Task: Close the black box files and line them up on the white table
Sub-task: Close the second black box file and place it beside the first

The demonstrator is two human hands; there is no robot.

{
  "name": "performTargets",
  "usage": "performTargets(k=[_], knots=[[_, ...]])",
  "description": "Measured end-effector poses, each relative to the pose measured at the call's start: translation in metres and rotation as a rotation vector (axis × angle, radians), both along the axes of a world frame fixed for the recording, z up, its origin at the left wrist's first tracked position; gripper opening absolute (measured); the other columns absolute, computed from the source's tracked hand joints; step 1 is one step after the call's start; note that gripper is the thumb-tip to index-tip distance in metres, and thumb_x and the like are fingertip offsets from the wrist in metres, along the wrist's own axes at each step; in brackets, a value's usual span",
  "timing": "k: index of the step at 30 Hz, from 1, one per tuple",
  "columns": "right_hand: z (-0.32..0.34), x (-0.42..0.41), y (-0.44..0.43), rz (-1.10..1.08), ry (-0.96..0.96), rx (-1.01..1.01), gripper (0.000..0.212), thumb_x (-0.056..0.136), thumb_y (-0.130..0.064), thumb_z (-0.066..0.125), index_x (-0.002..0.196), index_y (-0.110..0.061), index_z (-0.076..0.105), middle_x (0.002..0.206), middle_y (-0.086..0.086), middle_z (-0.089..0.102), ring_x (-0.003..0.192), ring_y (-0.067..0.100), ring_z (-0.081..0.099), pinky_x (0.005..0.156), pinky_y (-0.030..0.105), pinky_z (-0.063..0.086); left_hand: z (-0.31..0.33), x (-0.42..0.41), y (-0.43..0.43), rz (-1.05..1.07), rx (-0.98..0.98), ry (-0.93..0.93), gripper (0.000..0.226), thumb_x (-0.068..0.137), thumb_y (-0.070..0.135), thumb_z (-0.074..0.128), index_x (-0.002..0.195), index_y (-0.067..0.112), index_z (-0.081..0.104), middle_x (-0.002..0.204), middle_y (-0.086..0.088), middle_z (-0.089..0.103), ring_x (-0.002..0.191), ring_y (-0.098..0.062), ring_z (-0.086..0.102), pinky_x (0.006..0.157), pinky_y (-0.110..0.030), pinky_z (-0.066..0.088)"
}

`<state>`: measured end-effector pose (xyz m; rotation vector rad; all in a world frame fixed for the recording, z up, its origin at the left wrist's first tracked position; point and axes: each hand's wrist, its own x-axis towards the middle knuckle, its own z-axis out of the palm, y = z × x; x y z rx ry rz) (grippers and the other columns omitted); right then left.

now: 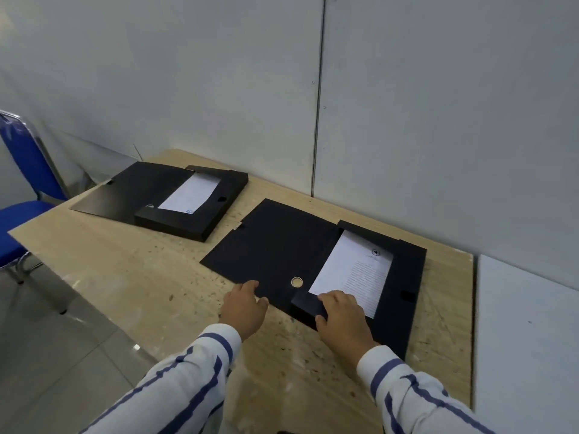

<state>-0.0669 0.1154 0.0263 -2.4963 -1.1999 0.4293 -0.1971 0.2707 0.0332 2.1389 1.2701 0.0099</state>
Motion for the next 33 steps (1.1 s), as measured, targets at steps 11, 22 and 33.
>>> performTargets(k=[11, 22, 33], knots=[[-0.026, -0.028, 0.056, -0.192, -0.082, -0.078, 0.048, 0.092, -0.044, 0.041, 0.137, -0.027, 0.038, 0.139, -0.004, 0.045, 0.130, 0.019, 0.036, 0.111, 0.042, 0.020, -0.027, 0.000, 0.123, -0.077, -0.032, 0.115, 0.051, 0.094, 0.034, 0.050, 0.142, 0.018, 0.043, 0.147, -0.012, 0.039, 0.133, -0.036, 0.038, 0.109, -0.043, 0.035], [-0.042, -0.045, 0.093, -0.349, -0.033, -0.137, 0.045, 0.094, -0.037, 0.042, 0.137, -0.023, 0.042, 0.143, 0.000, 0.041, 0.135, 0.020, 0.030, 0.117, 0.043, 0.007, -0.038, 0.013, 0.186, -0.064, 0.006, 0.163, 0.057, 0.090, 0.029, 0.051, 0.143, 0.011, 0.037, 0.146, -0.016, 0.038, 0.132, -0.039, 0.035, 0.107, -0.046, 0.034], [-0.042, -0.041, 0.100, -0.381, -0.019, -0.176, 0.043, 0.095, -0.033, 0.042, 0.136, -0.022, 0.042, 0.142, 0.001, 0.043, 0.135, 0.021, 0.032, 0.118, 0.040, 0.008, -0.042, 0.028, 0.223, -0.001, -0.081, 0.204, 0.045, 0.087, 0.034, 0.048, 0.121, 0.007, 0.056, 0.126, -0.022, 0.054, 0.116, -0.042, 0.047, 0.096, -0.045, 0.040]])
